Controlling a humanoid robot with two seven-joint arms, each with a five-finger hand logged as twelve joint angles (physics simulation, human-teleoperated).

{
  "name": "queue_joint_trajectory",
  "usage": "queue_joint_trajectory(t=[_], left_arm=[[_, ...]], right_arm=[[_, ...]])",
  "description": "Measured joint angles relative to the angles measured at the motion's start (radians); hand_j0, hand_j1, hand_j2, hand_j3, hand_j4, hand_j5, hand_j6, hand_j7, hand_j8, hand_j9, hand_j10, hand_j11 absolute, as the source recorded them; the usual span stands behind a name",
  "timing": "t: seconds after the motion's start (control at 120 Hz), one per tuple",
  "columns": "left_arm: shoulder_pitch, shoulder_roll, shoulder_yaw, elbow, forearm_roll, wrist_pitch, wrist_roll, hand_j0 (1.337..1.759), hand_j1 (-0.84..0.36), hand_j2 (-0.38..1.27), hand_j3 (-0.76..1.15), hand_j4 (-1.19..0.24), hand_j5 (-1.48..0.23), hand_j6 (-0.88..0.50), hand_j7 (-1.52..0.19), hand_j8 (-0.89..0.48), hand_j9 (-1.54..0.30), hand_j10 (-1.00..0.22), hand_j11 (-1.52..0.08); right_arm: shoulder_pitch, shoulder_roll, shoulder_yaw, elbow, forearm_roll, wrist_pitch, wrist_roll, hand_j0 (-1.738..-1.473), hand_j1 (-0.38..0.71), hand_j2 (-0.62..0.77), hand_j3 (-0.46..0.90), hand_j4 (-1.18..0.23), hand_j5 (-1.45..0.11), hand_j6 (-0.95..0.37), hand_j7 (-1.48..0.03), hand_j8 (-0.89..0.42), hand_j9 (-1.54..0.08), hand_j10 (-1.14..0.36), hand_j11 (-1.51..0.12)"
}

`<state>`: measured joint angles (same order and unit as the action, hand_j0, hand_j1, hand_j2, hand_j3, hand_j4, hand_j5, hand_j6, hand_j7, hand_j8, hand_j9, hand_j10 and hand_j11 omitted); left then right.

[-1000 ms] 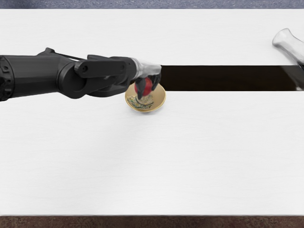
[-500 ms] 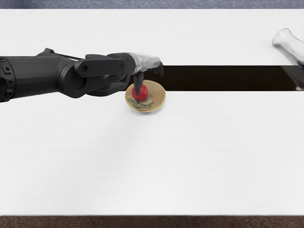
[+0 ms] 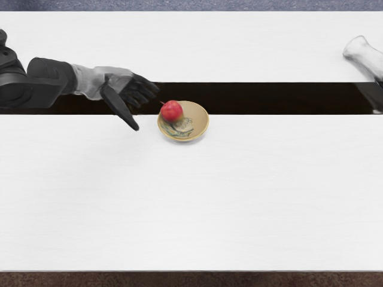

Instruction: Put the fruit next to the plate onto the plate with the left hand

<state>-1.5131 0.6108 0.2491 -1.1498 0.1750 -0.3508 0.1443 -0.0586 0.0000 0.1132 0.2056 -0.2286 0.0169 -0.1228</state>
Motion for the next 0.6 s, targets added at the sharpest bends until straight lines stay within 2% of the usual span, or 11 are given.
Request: queue_joint_trajectory(t=[0.042, 0.1, 0.233, 0.358, 0.6], left_arm=[[0.036, 0.055, -0.041, -0.003, -0.04, -0.077, 0.0, 1.658, 0.04, 0.06, 0.0, -0.26, -0.34, -0.26, -0.34, -0.25, -0.34, -0.26, -0.34], [0.124, 0.101, -0.119, -0.005, -0.075, -0.156, 0.001, 1.658, 0.04, 0.06, 0.0, -0.26, -0.34, -0.26, -0.33, -0.25, -0.33, -0.26, -0.33], [0.224, 0.17, -0.253, -0.005, -0.11, -0.231, 0.004, 1.658, 0.05, 0.05, 0.0, -0.25, -0.33, -0.25, -0.33, -0.25, -0.33, -0.25, -0.33], [0.28, 0.226, -0.324, 0.012, -0.141, -0.252, 0.006, 1.658, 0.05, 0.05, 0.0, -0.25, -0.33, -0.25, -0.33, -0.25, -0.33, -0.25, -0.33], [0.342, 0.247, -0.355, 0.13, -0.183, -0.259, 0.006, 1.658, 0.05, 0.05, 0.0, -0.25, -0.32, -0.25, -0.32, -0.25, -0.32, -0.25, -0.32]], right_arm=[[0.0, 0.0, 0.0, 0.0, 0.0, 0.0, 0.0, -1.658, -0.31, -0.01, 0.0, -0.03, -0.04, -0.03, -0.04, -0.03, -0.04, -0.03, -0.04], [0.0, 0.0, 0.0, 0.0, 0.0, 0.0, 0.0, -1.658, -0.31, -0.01, 0.0, -0.03, -0.04, -0.03, -0.04, -0.03, -0.04, -0.03, -0.04], [0.0, 0.0, 0.0, 0.0, 0.0, 0.0, 0.0, -1.658, -0.31, -0.01, 0.0, -0.03, -0.04, -0.03, -0.04, -0.03, -0.04, -0.03, -0.04], [0.0, 0.0, 0.0, 0.0, 0.0, 0.0, 0.0, -1.658, -0.31, -0.01, 0.0, -0.03, -0.04, -0.03, -0.04, -0.03, -0.04, -0.03, -0.04], [0.0, 0.0, 0.0, 0.0, 0.0, 0.0, 0.0, -1.658, -0.31, -0.01, 0.0, -0.03, -0.04, -0.03, -0.04, -0.03, -0.04, -0.03, -0.04]])
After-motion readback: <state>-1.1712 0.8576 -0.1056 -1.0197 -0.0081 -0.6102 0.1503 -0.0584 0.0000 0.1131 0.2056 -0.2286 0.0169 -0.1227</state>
